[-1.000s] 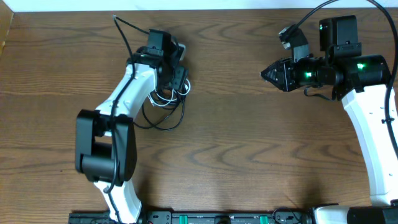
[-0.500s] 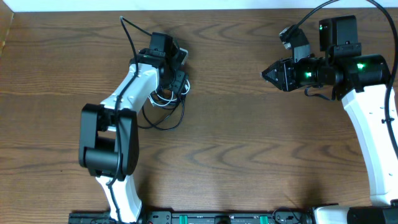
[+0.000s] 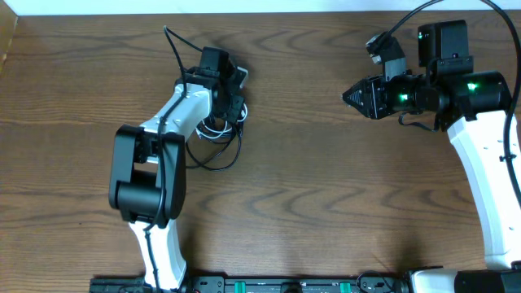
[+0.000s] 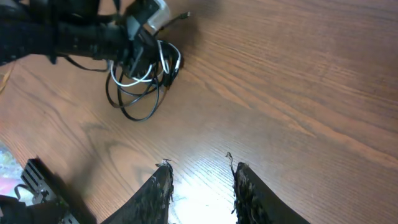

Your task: Untangle cables

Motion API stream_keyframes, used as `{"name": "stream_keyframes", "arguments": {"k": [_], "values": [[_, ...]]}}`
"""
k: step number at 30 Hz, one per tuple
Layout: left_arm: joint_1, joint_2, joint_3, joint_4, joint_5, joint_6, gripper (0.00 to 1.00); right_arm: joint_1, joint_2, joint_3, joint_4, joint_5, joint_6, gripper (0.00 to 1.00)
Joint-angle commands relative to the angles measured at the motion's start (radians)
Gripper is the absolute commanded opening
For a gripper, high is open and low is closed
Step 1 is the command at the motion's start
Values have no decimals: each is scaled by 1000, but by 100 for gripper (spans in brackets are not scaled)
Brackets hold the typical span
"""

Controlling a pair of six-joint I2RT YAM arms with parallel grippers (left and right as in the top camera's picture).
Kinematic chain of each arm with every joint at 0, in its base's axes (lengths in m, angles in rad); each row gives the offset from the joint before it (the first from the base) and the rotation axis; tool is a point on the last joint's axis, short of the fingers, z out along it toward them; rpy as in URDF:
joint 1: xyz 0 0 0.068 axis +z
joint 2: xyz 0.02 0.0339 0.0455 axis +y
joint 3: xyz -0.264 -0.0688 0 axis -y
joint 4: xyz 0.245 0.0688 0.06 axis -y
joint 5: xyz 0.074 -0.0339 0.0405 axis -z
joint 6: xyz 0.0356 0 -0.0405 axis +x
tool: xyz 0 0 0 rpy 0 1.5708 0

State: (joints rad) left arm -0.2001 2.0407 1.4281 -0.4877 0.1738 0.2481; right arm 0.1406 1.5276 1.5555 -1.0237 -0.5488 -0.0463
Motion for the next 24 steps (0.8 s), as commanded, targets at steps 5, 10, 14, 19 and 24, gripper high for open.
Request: {"name": "stream_keyframes", "arguments": {"k": [5, 10, 14, 19, 24], "values": [[-16, -330, 14, -33, 0, -167, 8, 5, 2, 0, 3, -4, 9, 31], [-46, -532, 14, -34, 34, -248, 8, 26, 6, 0, 18, -4, 9, 31], [-67, -639, 14, -33, 51, -291, 8, 64, 17, 0, 41, -11, 9, 32], [-67, -716, 16, 17, 50, -384, 7, 121, 48, 0, 80, -24, 43, 31], [-67, -778, 38, 100, 51, -485, 8, 176, 107, 0, 109, -68, 54, 29]]}}
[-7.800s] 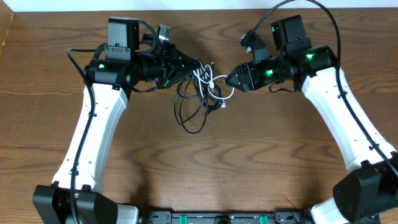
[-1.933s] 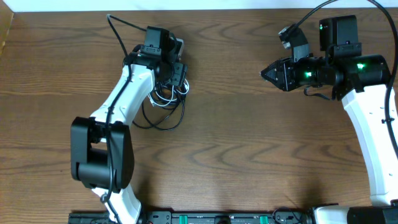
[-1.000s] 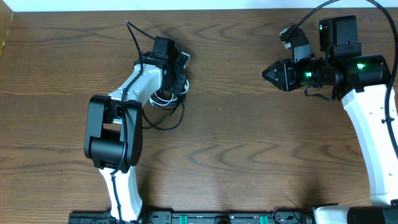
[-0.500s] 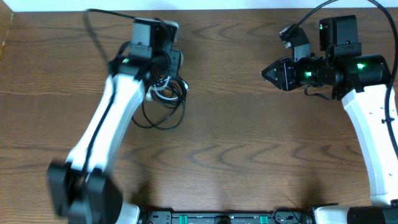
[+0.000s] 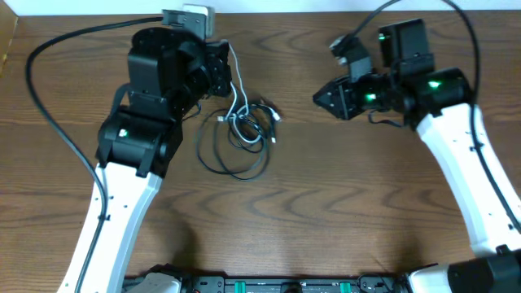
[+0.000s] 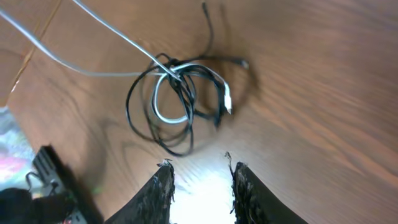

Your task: Untangle cables

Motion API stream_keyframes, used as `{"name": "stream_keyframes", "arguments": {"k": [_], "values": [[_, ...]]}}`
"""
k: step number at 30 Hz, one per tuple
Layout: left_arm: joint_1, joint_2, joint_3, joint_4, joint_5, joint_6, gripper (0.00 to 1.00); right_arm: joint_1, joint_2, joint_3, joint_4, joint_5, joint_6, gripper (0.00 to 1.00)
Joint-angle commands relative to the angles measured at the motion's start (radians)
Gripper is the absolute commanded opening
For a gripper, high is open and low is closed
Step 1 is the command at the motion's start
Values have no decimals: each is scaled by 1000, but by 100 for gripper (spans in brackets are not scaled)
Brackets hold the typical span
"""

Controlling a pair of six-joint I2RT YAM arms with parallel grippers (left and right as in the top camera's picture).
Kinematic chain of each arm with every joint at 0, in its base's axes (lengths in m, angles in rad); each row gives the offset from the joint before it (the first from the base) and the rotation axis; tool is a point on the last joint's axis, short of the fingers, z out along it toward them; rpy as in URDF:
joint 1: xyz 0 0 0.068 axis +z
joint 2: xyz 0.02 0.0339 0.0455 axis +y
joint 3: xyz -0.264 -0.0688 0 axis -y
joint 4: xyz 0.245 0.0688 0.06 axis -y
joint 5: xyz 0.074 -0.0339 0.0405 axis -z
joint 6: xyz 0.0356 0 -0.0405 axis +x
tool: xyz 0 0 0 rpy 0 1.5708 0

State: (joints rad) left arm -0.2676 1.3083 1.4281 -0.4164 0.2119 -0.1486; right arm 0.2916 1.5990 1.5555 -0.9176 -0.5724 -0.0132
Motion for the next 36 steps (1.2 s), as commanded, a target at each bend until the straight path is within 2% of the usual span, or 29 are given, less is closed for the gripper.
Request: {"name": "stream_keyframes", "arguments": {"k": [1, 8, 9, 12, 16, 26, 36], "values": [[1, -58, 39, 45, 13, -105, 8, 35, 50, 0, 6, -57, 21, 29], [0, -122, 39, 92, 94, -146, 7, 97, 123, 0, 32, -85, 20, 33], [0, -122, 39, 89, 114, -146, 8, 107, 134, 0, 44, -85, 20, 35], [0, -114, 39, 81, 141, -166, 8, 137, 168, 0, 92, -85, 20, 49], [0, -109, 39, 81, 147, -168, 7, 156, 221, 0, 122, -85, 20, 57], [0, -109, 39, 81, 147, -168, 8, 193, 365, 0, 180, -218, 30, 56], [0, -109, 39, 66, 147, -168, 8, 234, 396, 0, 341, -257, 208, 54]]}}
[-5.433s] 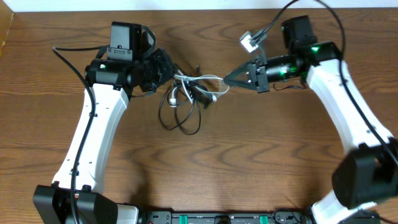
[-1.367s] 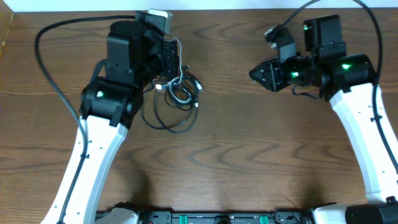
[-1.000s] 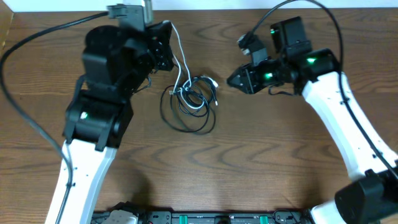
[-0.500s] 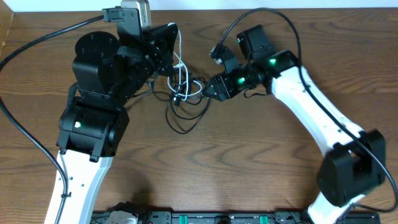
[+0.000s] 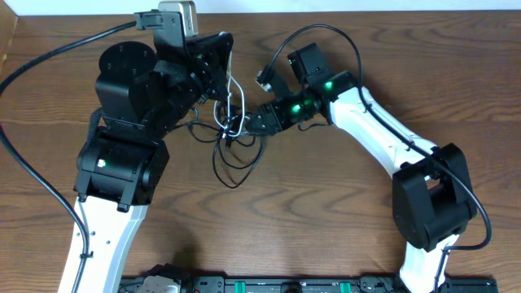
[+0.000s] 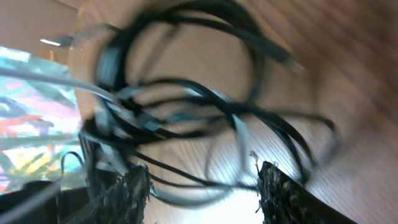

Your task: Untangle cables

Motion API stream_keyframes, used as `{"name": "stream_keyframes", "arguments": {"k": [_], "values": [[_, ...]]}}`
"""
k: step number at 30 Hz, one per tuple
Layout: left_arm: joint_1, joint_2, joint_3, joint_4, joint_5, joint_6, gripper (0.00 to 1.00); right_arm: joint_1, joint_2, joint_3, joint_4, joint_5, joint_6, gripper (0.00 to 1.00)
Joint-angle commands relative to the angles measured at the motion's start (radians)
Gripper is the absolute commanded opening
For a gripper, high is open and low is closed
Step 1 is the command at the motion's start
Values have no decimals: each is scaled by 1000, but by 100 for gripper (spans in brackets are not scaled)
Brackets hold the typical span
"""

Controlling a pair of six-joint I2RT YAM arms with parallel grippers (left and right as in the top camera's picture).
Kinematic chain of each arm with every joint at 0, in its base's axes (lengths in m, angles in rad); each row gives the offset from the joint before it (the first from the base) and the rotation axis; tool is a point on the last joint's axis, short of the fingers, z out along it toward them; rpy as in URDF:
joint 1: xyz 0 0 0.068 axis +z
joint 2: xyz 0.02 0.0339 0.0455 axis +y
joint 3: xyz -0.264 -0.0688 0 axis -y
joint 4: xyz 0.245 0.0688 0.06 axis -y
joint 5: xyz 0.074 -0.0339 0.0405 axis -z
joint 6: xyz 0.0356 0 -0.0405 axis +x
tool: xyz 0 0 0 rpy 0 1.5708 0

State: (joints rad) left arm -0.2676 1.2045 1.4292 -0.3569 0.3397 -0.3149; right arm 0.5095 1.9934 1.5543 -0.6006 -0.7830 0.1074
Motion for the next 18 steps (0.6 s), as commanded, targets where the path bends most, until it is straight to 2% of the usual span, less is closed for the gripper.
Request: {"name": "stream_keyframes", "arguments": {"k": [1, 4, 8, 13, 18], "values": [[0, -5, 37, 7, 19, -2, 8, 20, 2, 1, 31, -46, 103, 54], [0, -5, 37, 18, 19, -2, 7, 36, 12, 1, 13, 0, 129, 47], [3, -14, 38, 69, 19, -22, 8, 68, 39, 1, -48, 194, 251, 26], [27, -58, 38, 136, 19, -66, 7, 66, 69, 1, -61, 298, 341, 22], [53, -113, 38, 163, 11, -69, 8, 39, 100, 1, -61, 344, 402, 12]]}}
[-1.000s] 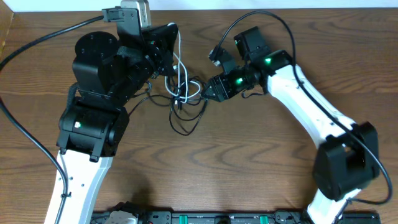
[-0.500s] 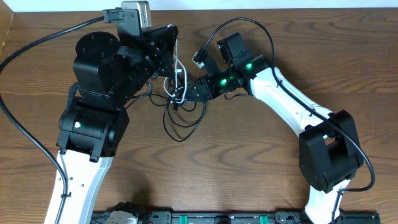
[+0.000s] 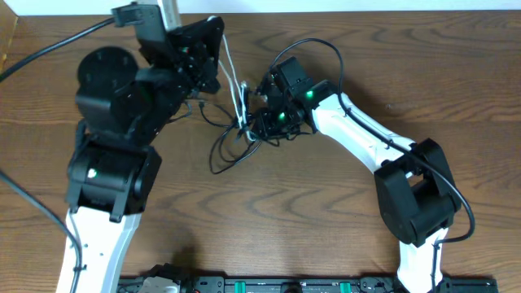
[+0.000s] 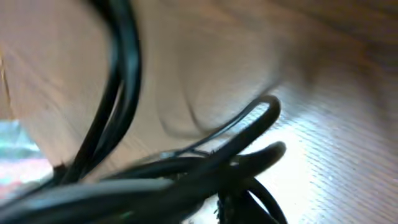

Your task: Untangle cables

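Observation:
A tangle (image 3: pixel 247 122) of black and white cables hangs just above the wooden table (image 3: pixel 423 73), with a black loop (image 3: pixel 223 156) trailing onto the wood. A white cable (image 3: pixel 234 80) runs taut from the tangle up to my left gripper (image 3: pixel 213 37), which is raised high and shut on it. My right gripper (image 3: pixel 259 124) is in the knot's right side. The right wrist view is filled with blurred black cables (image 4: pixel 186 177) pressed against the lens. Only a dark fingertip (image 4: pixel 229 208) shows there, and the jaws look closed on the strands.
The left arm's body (image 3: pixel 122 98) looms large over the table's left half. The right arm's own black lead (image 3: pixel 313 42) arcs above its wrist. A dark equipment rail (image 3: pixel 285 286) lines the near edge and a pale wall strip (image 3: pixel 366 5) the far edge.
My right gripper, then wide open around the bundle, has closed in on the black strands. The left gripper stands higher, and the white cable is stretched straighter.
First the left gripper was down on the cable pile while the right one stood far off at the right. Then the left had risen with the white cable and the right had come nearer. Then the right was open at the knot, and now it grips it.

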Motion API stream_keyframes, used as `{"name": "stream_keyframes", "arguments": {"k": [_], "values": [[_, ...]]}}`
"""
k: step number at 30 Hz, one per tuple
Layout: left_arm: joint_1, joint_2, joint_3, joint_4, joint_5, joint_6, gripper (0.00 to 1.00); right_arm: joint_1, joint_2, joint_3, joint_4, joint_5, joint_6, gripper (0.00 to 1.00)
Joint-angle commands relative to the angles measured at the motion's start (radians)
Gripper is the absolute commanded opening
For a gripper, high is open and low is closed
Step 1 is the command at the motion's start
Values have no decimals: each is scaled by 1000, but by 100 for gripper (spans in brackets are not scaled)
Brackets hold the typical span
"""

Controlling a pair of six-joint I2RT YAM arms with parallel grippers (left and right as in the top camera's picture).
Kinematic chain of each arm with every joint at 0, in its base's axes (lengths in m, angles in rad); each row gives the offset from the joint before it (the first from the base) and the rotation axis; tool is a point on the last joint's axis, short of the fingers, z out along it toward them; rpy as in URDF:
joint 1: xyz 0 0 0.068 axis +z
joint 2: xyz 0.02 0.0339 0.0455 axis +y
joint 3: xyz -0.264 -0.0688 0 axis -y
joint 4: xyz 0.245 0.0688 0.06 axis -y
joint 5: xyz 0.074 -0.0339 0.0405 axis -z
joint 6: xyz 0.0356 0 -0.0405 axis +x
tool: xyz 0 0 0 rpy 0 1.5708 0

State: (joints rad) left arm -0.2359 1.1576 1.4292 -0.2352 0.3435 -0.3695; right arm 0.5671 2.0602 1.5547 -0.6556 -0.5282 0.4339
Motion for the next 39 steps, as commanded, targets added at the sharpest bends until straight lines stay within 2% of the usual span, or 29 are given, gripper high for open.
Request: {"name": "stream_keyframes", "arguments": {"k": [1, 14, 23, 32, 34, 36, 39], "values": [[32, -78, 38, 43, 3, -14, 7, -24, 37, 1, -7, 89, 79, 10], [238, -166, 38, 77, -71, -36, 8, -117, 53, 1, -79, 119, 55, 1], [280, -117, 37, -50, -71, -32, 8, -182, 53, 1, -154, 160, -63, 1], [282, -113, 38, 91, -71, -37, 7, -282, 53, 1, -237, 224, -100, 2], [282, -121, 38, 107, -71, -51, 8, -304, 53, 1, -239, 222, -116, 5], [282, -122, 38, 100, -56, -63, 7, -320, 48, 1, -239, 178, -183, 25], [282, -119, 37, 40, -37, -63, 7, -333, 23, 1, -239, 127, -254, 37]]}}
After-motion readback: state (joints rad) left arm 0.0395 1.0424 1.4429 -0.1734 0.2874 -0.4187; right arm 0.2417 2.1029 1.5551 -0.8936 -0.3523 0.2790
